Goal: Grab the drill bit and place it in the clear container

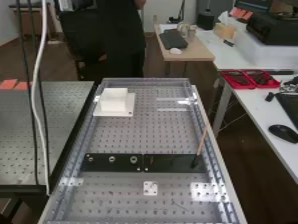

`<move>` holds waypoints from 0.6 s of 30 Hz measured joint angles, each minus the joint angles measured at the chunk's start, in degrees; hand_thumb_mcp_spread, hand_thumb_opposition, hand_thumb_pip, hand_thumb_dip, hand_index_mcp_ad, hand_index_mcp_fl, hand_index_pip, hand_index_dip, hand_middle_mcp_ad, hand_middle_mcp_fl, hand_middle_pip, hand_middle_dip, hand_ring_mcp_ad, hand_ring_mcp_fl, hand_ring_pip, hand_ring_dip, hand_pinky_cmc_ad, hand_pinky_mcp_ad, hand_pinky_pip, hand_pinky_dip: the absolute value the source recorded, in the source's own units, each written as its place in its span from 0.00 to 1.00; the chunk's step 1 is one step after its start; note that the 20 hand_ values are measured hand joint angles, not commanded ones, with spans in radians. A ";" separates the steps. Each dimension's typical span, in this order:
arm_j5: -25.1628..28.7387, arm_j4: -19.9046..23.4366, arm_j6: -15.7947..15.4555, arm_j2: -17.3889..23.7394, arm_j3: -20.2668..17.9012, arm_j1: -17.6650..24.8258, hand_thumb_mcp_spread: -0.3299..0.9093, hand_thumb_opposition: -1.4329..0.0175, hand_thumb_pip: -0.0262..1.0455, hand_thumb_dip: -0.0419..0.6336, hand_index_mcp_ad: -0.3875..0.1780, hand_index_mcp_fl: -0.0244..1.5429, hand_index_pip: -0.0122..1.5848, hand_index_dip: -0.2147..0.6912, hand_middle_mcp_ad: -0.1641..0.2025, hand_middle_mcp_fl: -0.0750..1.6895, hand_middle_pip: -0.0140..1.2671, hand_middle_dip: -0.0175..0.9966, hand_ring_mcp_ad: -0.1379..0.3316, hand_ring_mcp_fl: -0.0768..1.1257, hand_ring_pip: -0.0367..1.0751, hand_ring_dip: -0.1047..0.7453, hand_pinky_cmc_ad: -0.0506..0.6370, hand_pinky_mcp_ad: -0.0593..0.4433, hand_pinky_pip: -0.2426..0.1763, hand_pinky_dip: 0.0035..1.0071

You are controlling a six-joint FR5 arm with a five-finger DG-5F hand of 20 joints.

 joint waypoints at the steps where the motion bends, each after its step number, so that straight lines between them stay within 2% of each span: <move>1: 0.00 0.01 0.00 0.09 -0.06 0.00 0.26 0.99 0.02 0.08 0.69 0.01 0.01 0.26 0.65 0.05 0.02 0.04 0.48 0.08 0.04 0.11 0.19 0.20 0.55 0.01; 4: -0.03 0.03 0.00 0.19 -0.15 -0.01 0.27 0.95 0.04 0.07 0.69 0.01 0.01 0.26 0.65 0.05 0.02 0.04 0.48 0.08 0.04 0.11 0.19 0.19 0.55 0.01; 6: -0.08 0.11 0.01 0.26 -0.22 -0.03 0.33 0.77 0.15 0.08 0.78 0.01 0.02 0.24 0.66 0.05 0.06 0.03 0.52 0.08 0.05 0.11 0.19 0.21 0.55 0.03; 9: -0.13 0.19 0.06 0.30 -0.29 -0.06 0.35 0.64 0.16 0.08 0.81 0.03 0.04 0.19 0.65 0.06 0.09 0.03 0.59 0.07 0.10 0.09 0.29 0.29 0.55 0.07; 11: -0.16 0.28 0.10 0.33 -0.33 -0.10 0.35 0.60 0.17 0.08 0.82 0.03 0.05 0.18 0.66 0.06 0.10 0.02 0.68 0.08 0.10 0.09 0.36 0.39 0.51 0.09; 13: -0.20 0.35 0.12 0.31 -0.34 -0.12 0.35 0.56 0.17 0.08 0.84 0.03 0.05 0.17 0.70 0.05 0.10 0.02 0.72 0.10 0.11 0.09 0.39 0.41 0.50 0.11; 16: -0.24 0.40 0.13 0.25 -0.32 -0.17 0.35 0.53 0.17 0.08 0.86 0.04 0.06 0.16 0.74 0.06 0.12 0.01 0.75 0.11 0.11 0.09 0.46 0.48 0.44 0.13; 18: -0.25 0.38 0.13 0.21 -0.28 -0.18 0.35 0.52 0.18 0.08 0.89 0.04 0.06 0.16 0.79 0.06 0.12 0.01 0.78 0.12 0.11 0.09 0.48 0.52 0.43 0.13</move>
